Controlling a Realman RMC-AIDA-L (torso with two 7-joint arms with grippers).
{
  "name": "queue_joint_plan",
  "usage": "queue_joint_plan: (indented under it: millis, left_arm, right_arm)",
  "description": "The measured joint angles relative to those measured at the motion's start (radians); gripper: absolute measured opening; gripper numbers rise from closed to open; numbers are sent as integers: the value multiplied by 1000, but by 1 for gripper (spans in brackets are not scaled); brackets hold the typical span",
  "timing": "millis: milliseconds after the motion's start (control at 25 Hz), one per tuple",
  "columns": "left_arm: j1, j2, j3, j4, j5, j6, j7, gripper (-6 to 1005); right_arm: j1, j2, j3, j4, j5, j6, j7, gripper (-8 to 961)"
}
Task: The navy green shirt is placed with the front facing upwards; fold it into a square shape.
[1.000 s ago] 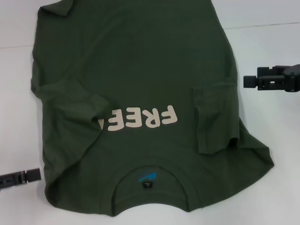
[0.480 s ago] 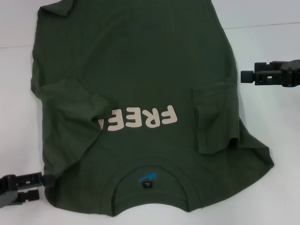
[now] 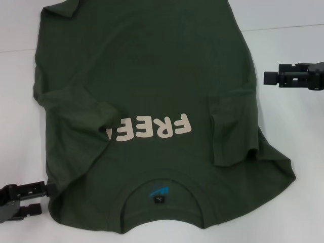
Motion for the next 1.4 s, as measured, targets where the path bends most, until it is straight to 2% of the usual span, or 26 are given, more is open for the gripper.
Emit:
queue_joint_plan:
  millis: [1400]
  left_arm:
    - [-58, 10, 3, 117, 30, -52, -2, 932]
  right_arm:
    - [-4, -4, 2, 9, -1, 0, 3, 945]
